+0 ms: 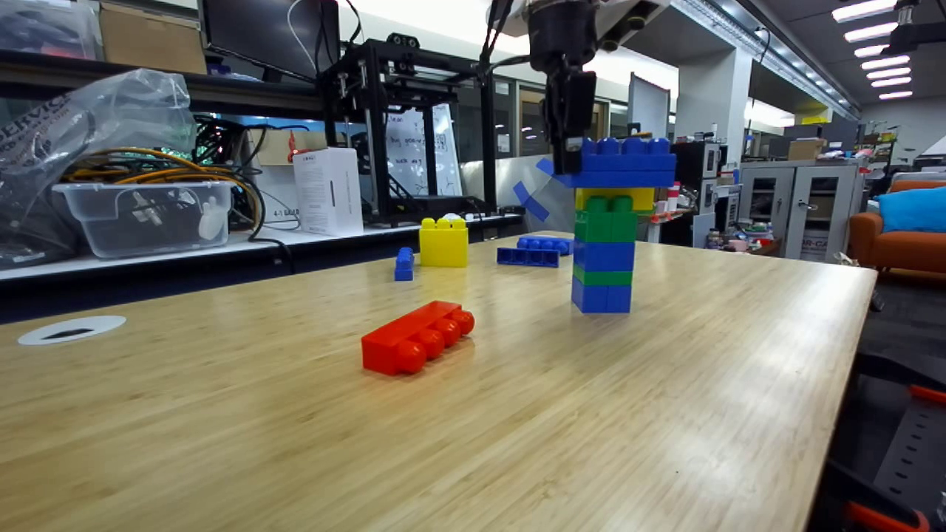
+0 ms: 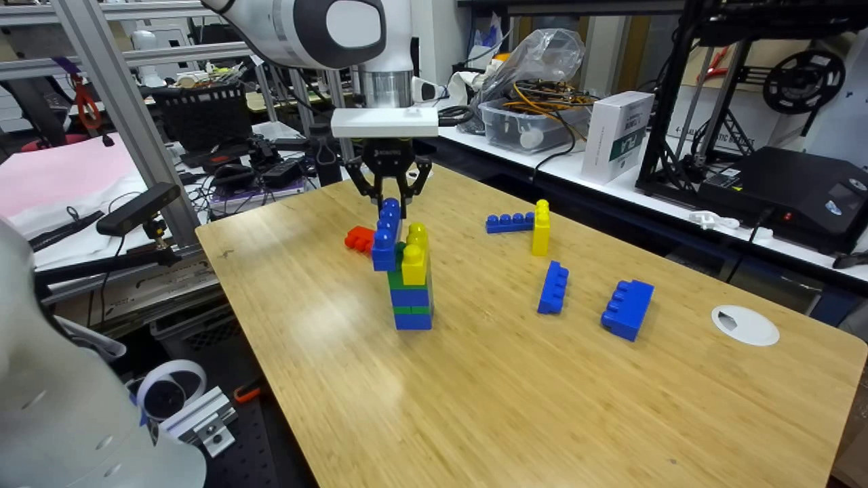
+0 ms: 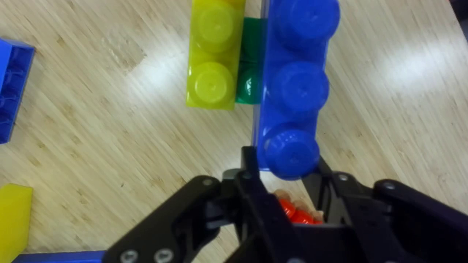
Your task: Move the stack of blocks to the right and stack two blue blocks on it
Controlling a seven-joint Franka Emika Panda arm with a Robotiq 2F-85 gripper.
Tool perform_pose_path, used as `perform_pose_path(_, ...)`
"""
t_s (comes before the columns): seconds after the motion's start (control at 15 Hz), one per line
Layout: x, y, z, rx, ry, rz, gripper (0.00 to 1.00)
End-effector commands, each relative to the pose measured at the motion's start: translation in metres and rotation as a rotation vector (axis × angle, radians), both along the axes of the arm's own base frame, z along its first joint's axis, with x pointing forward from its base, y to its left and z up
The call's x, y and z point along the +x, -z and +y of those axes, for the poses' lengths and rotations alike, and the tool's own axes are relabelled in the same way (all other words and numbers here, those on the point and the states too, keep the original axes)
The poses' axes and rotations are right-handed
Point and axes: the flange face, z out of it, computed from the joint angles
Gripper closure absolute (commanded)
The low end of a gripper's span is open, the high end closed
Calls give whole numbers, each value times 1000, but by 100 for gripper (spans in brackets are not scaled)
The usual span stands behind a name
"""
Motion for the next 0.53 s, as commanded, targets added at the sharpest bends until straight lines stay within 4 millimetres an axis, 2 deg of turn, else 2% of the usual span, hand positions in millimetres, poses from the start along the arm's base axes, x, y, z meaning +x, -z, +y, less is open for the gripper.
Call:
perform_pose_path(0.0, 0, 5, 0, -4, -26, -18, 90)
perform_pose_path(0.47, 0, 10, 1, -4, -23, -38, 90)
